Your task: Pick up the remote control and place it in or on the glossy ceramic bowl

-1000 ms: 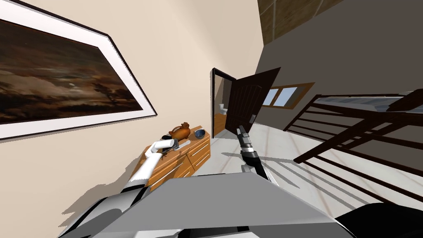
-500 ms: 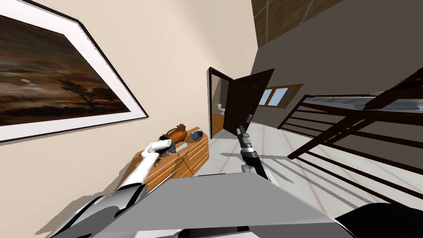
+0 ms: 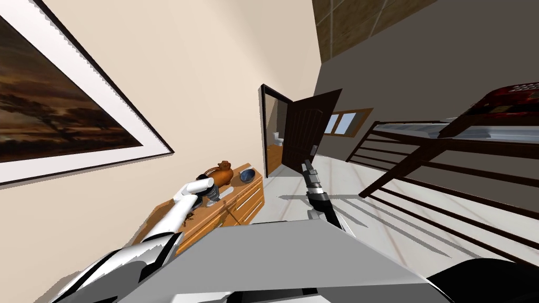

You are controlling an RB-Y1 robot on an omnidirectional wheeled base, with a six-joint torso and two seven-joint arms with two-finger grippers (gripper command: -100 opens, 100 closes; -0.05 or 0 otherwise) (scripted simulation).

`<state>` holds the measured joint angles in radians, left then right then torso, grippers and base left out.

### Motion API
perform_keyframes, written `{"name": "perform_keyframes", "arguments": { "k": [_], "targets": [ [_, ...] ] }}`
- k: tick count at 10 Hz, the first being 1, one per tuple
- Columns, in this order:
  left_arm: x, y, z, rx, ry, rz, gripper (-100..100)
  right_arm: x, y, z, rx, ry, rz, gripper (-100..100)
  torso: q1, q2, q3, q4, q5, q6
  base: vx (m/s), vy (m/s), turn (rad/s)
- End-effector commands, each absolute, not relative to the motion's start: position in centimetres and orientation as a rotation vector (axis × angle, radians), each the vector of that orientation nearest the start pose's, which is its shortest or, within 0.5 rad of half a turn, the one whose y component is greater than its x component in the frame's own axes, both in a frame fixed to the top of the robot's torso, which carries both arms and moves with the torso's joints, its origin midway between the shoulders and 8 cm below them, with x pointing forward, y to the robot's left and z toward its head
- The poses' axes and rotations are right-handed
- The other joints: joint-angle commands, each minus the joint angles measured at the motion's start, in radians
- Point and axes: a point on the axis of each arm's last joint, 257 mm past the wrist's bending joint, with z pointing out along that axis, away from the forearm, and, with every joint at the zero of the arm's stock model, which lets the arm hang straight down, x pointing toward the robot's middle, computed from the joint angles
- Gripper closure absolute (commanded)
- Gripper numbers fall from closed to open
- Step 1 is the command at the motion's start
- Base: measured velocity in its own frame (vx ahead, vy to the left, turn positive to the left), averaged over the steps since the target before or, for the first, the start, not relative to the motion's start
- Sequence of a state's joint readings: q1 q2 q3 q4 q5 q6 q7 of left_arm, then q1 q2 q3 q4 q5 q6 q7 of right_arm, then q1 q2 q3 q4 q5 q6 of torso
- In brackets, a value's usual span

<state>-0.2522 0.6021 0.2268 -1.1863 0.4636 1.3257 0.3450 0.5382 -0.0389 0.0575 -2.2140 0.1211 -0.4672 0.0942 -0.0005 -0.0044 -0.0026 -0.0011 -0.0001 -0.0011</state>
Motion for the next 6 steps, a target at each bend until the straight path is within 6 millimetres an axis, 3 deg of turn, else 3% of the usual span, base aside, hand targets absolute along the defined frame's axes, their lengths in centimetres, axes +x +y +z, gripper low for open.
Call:
{"name": "perform_keyframes", "arguments": {
  "k": [1,6],
  "targets": [
    [37.9,50.7,-40.0,-2.671,1.277,-0.180,-100,36.2,-25.0,-2.8,0.619,0.835,1.155,0,0.000,0.000,0.000,0.000,0.000,0.000,0.063,-0.006,-0.093],
    [33.3,51.4,-41.2,-2.836,1.232,-0.049,-100,36.2,-25.0,-2.8,0.619,0.835,1.155,0,0.000,0.000,0.000,0.000,0.000,0.000,0.074,0.006,-0.107]
  ]
}}
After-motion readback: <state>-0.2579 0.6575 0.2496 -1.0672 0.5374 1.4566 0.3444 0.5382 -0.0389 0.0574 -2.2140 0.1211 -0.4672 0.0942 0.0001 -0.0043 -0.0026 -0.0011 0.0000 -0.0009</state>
